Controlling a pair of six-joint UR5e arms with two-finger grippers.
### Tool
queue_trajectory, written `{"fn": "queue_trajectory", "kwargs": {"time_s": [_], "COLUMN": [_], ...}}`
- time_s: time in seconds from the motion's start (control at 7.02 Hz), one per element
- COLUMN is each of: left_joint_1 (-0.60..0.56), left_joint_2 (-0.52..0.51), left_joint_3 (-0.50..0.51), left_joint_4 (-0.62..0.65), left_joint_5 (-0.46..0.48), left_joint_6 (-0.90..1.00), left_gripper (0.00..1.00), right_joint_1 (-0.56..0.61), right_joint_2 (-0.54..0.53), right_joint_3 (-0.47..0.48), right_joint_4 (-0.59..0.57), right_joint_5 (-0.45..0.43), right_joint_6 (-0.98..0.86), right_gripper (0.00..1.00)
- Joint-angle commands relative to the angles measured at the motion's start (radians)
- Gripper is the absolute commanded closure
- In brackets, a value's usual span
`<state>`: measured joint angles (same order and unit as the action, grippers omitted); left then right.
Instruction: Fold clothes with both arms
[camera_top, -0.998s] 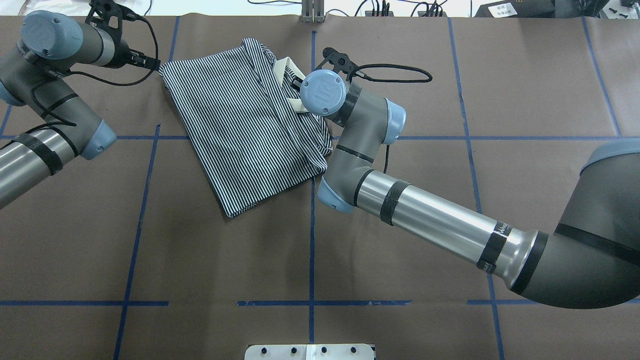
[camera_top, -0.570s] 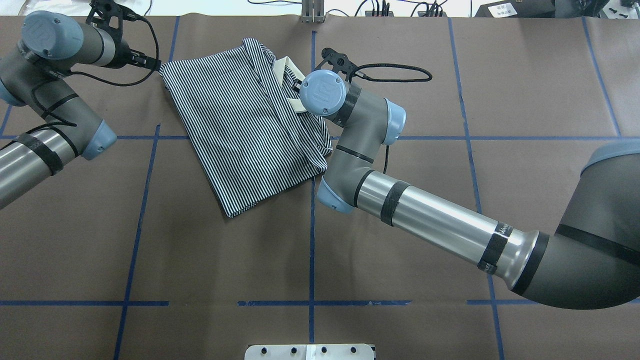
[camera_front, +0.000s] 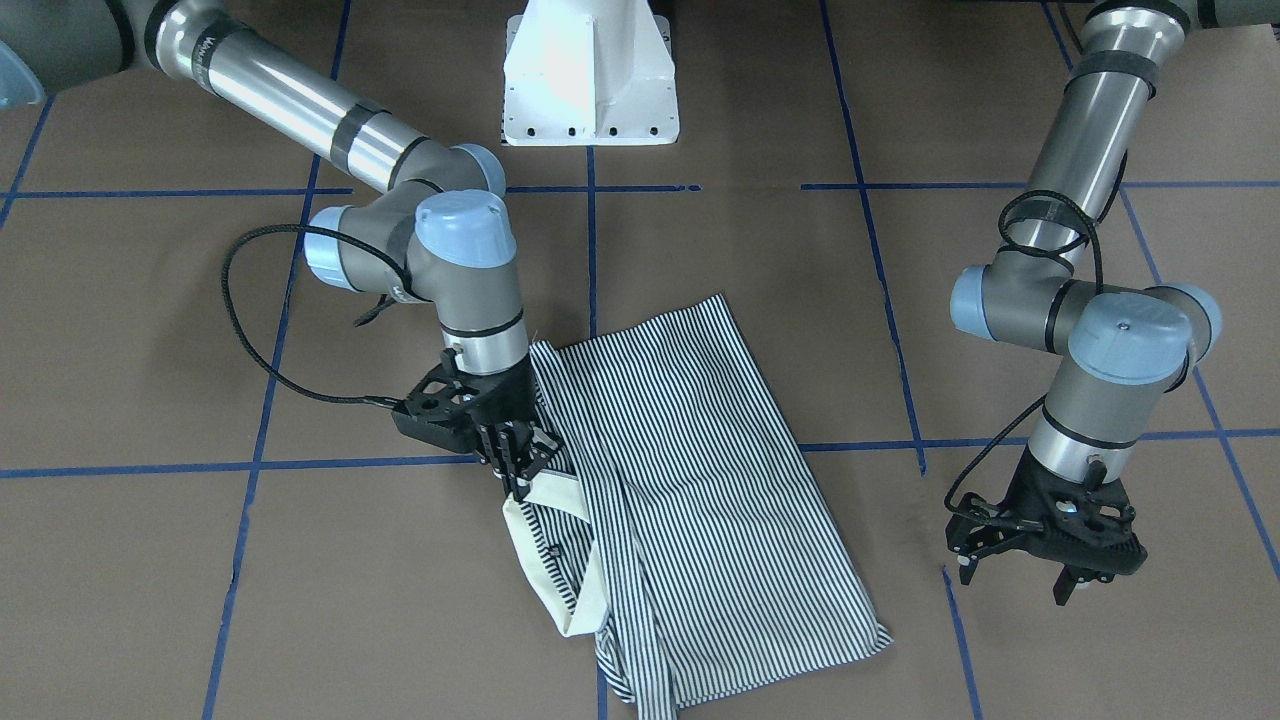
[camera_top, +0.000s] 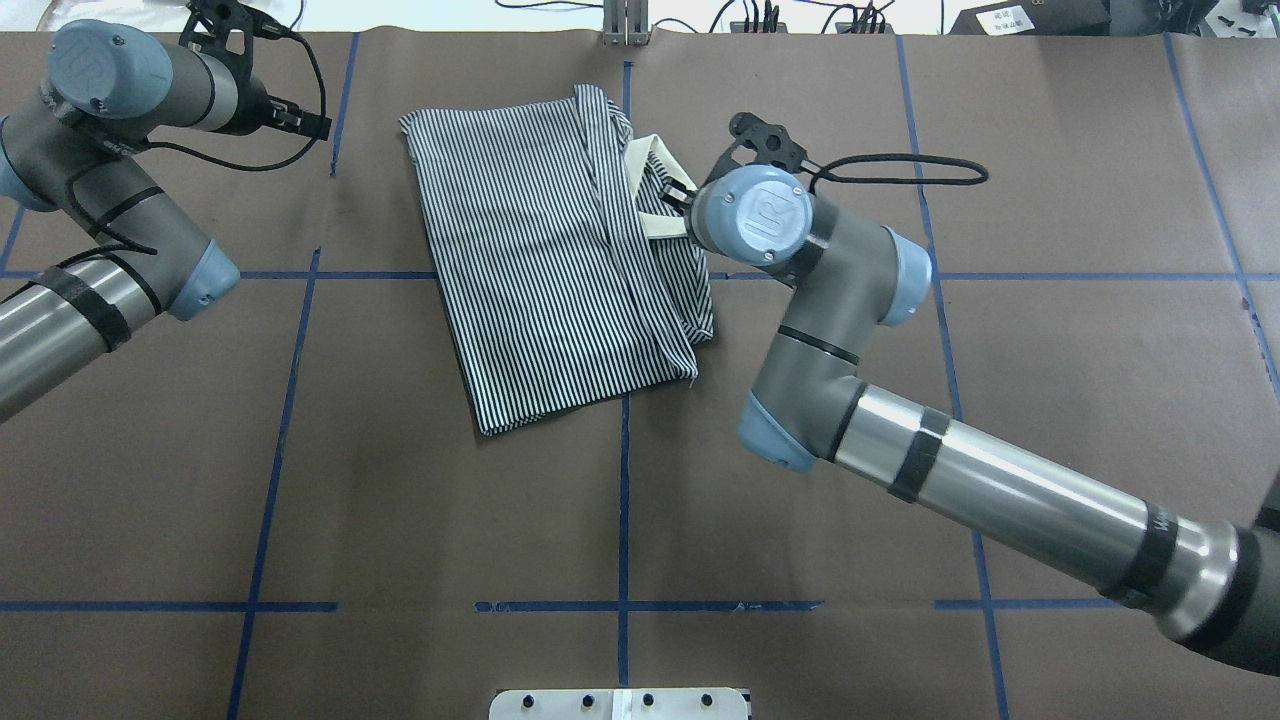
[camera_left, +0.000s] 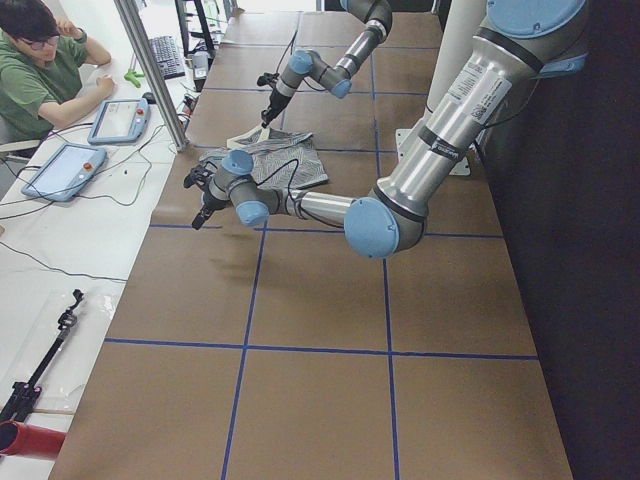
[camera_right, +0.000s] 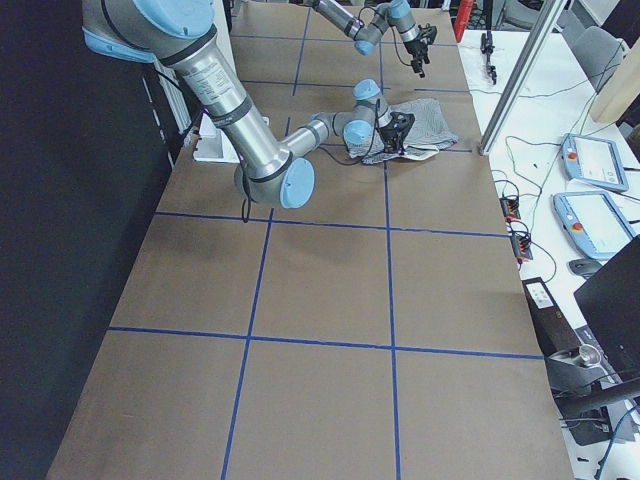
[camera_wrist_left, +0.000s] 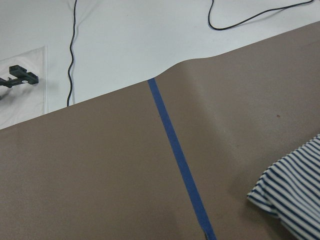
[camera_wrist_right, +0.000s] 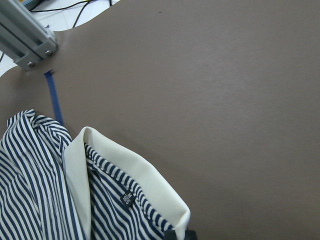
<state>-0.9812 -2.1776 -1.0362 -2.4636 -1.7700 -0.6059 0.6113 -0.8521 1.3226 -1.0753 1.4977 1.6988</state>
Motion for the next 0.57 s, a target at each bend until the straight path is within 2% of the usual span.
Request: {"fn": "queue_trajectory", "kwargs": {"time_s": [0.0, 0.29, 0.43], "left_joint_1": [0.005, 0.015, 0.025], "left_joint_2": [-0.001, -0.001, -0.001], "left_joint_3": [-0.002, -0.012, -0.015], "left_joint_4": [-0.001, -0.002, -0.002], "left_joint_5": [0.000, 0.000, 0.000], "left_joint_6": [0.000, -0.012, -0.035], "left_gripper": [0.00, 0.00, 0.00], "right_joint_1": [-0.034, -0.057, -0.067], "right_joint_2": [-0.208, -0.257, -0.266], "right_joint_3": [0.209, 0.239, 0.237], "right_joint_4": [-0.006, -0.006, -0.005], "right_joint_5": [-0.026, -0.053, -0.066], "right_joint_6": [0.002, 0.005, -0.001], "right_gripper": [1.00, 1.00, 0.51]}}
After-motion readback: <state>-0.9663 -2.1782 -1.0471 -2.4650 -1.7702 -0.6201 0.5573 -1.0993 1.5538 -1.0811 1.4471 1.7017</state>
